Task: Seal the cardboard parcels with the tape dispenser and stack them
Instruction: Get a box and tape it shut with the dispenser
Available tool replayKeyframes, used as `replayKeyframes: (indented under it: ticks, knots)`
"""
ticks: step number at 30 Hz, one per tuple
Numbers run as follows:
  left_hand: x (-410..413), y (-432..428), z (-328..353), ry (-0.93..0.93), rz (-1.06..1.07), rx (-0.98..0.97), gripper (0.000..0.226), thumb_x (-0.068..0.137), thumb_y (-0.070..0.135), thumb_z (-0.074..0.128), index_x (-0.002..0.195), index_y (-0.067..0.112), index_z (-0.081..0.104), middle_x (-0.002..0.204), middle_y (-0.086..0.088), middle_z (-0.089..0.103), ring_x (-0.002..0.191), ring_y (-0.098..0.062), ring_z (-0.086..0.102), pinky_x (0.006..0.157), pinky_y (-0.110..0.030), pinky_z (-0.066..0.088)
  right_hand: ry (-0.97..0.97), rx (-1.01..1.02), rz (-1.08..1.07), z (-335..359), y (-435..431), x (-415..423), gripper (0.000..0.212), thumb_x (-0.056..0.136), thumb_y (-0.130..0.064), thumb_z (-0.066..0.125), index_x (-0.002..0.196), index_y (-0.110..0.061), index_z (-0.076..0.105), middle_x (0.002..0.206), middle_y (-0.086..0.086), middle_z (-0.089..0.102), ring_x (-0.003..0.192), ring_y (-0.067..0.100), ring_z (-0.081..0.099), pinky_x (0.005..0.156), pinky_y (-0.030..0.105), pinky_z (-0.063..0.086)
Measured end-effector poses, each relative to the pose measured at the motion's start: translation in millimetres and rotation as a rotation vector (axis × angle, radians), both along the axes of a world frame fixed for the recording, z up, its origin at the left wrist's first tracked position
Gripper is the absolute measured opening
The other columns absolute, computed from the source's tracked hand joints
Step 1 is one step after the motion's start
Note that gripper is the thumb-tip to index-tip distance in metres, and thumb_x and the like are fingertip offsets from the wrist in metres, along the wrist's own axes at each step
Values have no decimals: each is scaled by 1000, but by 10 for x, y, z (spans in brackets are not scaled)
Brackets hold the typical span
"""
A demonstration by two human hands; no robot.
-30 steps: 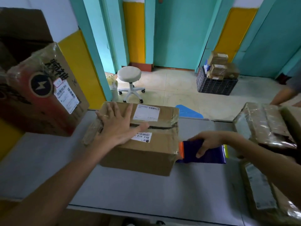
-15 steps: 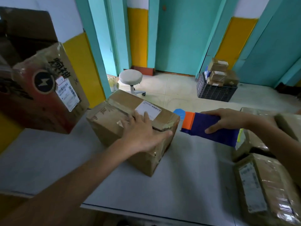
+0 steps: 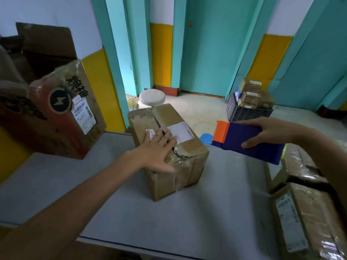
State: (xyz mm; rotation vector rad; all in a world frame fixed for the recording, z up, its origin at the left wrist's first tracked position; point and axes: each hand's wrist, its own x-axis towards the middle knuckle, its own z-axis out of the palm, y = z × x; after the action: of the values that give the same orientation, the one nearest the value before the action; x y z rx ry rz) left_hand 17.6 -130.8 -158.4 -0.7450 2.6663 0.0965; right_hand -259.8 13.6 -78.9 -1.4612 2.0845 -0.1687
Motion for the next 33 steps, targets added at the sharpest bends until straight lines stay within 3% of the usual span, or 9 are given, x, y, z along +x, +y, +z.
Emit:
replayKeyframes:
  ticks: [3,6,9,11,13,19,25,28,33]
  knots:
    - [106,-118,39,44,-91,20,112,74,72,51,146,20,-19,150,1,-31,140,-21,-26,114,-52,-11,-116,-102,23,201,18,73,76,56,-48,70,128,-46,44,100,-9,68,83,14,66,68,23,50]
    - [154,-21,223,450,124,309,115,60,78,50,149,24,1,157,5,-6,144,-14,-6,117,-46,6,-295,-122,133,346,-15,260,61,63,-42,70,119,-50,47,100,-10,70,84,12,68,68,23,55]
    - [116,103,443,929,440,762,70,75,64,34,134,27,43,144,-1,41,133,-18,37,108,-38,31,-383,-73,274,365,-79,483,59,72,-36,68,125,-46,43,103,-14,68,91,12,67,74,26,56]
    - [128,147,512,981,519,1086,54,77,57,35,111,21,57,113,-4,61,105,-18,57,90,-34,46,-404,-64,354,352,-132,617,58,75,-33,67,127,-41,43,102,-14,68,89,10,67,73,24,55]
    - [205,199,527,998,552,1261,44,77,49,44,103,15,57,95,-4,62,87,-16,59,77,-31,48,-406,-44,401,366,-190,723,58,76,-30,65,128,-40,42,100,-17,67,88,7,66,71,20,53]
    - [443,300,466,1133,648,1287,37,70,30,60,97,5,65,80,-3,68,72,-11,63,71,-27,52,-380,20,466,346,-275,842,62,75,-31,64,132,-27,41,101,-20,66,91,4,65,76,24,55]
    - [553,386,380,1190,783,1347,31,68,35,59,85,10,66,71,-2,68,64,-10,63,61,-23,51,-402,41,492,294,-296,924,64,72,-35,68,131,-26,44,103,-15,66,94,9,65,76,24,54]
    - [585,429,297,1214,796,1189,24,75,32,58,82,12,69,68,0,69,61,-8,63,55,-19,50,-410,64,521,248,-329,996,72,66,-46,66,131,-24,44,105,-13,66,97,11,64,77,25,55]
    - [766,478,259,1308,872,932,22,91,18,54,78,8,68,63,0,70,56,-6,64,53,-17,47,-371,174,574,296,-420,1022,66,68,-44,66,128,-25,48,107,-9,66,100,16,64,82,32,56]
